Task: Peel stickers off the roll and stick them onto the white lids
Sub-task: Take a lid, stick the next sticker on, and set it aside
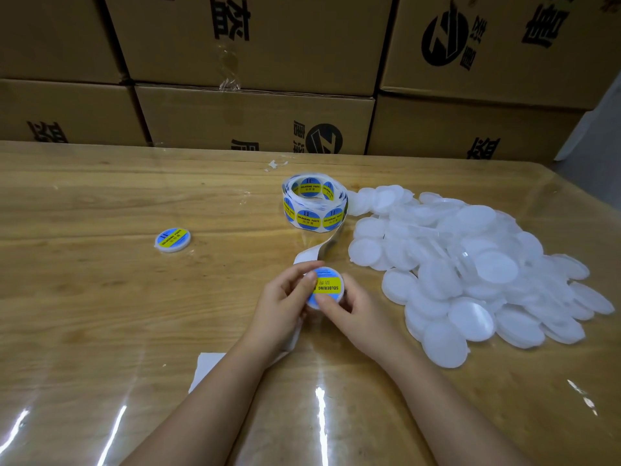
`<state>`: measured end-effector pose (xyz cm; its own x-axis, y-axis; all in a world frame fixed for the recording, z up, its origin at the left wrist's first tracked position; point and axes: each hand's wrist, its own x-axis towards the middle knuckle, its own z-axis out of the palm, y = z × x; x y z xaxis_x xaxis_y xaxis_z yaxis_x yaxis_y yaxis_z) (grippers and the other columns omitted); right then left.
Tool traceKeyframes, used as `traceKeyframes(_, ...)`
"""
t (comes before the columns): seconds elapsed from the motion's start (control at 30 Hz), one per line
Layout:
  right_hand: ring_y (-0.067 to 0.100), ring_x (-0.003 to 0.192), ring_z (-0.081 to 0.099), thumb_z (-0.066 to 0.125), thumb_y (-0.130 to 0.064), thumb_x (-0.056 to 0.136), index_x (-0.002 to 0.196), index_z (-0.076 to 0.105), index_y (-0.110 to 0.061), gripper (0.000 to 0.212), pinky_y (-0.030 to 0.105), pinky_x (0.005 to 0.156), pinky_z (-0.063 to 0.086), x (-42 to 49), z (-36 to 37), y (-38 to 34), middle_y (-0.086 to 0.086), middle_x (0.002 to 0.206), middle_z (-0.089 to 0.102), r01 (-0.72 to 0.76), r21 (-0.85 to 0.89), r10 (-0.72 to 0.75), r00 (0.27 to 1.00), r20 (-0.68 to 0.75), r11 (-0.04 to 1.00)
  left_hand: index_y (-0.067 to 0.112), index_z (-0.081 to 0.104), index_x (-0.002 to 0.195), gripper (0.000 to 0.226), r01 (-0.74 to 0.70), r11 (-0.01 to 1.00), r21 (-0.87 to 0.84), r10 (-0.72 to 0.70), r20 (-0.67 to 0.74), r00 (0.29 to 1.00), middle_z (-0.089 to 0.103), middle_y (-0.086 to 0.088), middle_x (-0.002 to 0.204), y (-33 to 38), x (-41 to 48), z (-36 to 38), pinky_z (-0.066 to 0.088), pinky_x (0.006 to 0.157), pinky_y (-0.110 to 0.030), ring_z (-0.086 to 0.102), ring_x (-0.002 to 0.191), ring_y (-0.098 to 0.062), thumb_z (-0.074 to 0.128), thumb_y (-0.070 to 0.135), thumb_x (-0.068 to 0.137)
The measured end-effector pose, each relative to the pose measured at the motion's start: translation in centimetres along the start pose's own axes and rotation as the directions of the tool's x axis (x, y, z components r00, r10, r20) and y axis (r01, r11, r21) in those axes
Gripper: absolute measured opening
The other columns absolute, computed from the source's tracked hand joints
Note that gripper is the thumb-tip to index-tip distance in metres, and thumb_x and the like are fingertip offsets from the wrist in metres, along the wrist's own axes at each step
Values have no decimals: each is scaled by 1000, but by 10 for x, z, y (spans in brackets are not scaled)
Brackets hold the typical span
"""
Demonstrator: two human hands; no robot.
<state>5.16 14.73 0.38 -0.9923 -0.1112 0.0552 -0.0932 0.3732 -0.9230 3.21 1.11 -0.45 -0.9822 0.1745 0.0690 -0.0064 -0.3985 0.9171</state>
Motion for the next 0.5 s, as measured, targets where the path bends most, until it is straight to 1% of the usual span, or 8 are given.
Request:
traceKeyframes(0.07, -2, 59, 49, 52, -47, 78, 94, 57, -29, 24, 20, 58, 39, 1, 1, 0, -20, 61, 56, 6, 23, -6, 1000, 18, 1000, 17, 73, 93, 27, -1, 1000, 9, 1, -32, 999, 70, -6, 87, 1, 0, 2, 47, 70, -34, 60, 80, -22, 49, 7, 95)
traceKeyframes(0.1, -1, 56, 47, 49, -45, 80, 94, 56, -27, 24, 20, 57, 38, 1, 2, 1, -20, 57, 54, 11, 44, -13, 999, 30, 999, 16, 73, 91, 27, -3, 1000, 11, 4, -47, 999, 69, -7, 85, 1, 0, 3, 47, 68, -32, 60, 78, -22, 48, 7, 96)
traceKeyframes(0.17, 1, 51, 45, 44, -42, 83, 94, 55, -17, 30, 20, 54, 37, 1, 2, 1, -15, 52, 52, 24, 70, -27, 999, 44, 997, 10, 71, 91, 25, -5, 1000, -14, 4, -65, 998, 69, -8, 82, 3, 1, 4, 52, 60, -29, 63, 72, -20, 46, 6, 97)
traceKeyframes(0.2, 2, 50, 44, 41, -41, 83, 93, 53, -14, 31, 19, 53, 37, 1, 2, 0, -13, 51, 51, 24, 74, -28, 998, 51, 997, 7, 69, 92, 24, -1, 1000, -30, -1, -69, 998, 69, -10, 80, 3, 1, 5, 54, 58, -29, 64, 69, -20, 46, 6, 97)
traceKeyframes(0.27, 3, 49, 42, 38, -40, 85, 88, 51, -13, 30, 17, 51, 36, 0, 3, -1, -10, 49, 49, 28, 77, -33, 998, 59, 997, 3, 66, 94, 22, 7, 999, -44, -10, -69, 998, 68, -11, 79, 4, 1, 6, 55, 56, -31, 64, 67, -21, 45, 7, 97)
traceKeyframes(0.33, 4, 48, 41, 37, -38, 86, 87, 50, -12, 29, 17, 50, 35, 0, 2, -2, -8, 48, 48, 31, 89, -36, 998, 55, 996, 2, 66, 94, 21, 8, 999, -52, -12, -68, 998, 69, -9, 77, 5, 0, 7, 54, 56, -27, 65, 66, -17, 45, 6, 97)
traceKeyframes(0.4, 6, 47, 39, 35, -39, 87, 83, 48, -9, 33, 17, 49, 34, 0, 1, -1, -7, 46, 46, 30, 97, -35, 998, 52, 995, 3, 68, 89, 21, 6, 997, -77, -11, -60, 998, 69, -9, 76, 6, 0, 6, 53, 56, -25, 65, 65, -17, 48, 7, 95)
traceKeyframes(0.5, 7, 47, 38, 33, -40, 88, 79, 47, -8, 36, 17, 48, 32, -1, 0, 0, -7, 45, 45, 35, 78, -40, 997, 61, 996, 8, 72, 79, 15, 5, 995, -103, -9, -38, 999, 68, -12, 74, 7, 1, 5, 53, 56, -27, 64, 63, -19, 61, 16, 84)
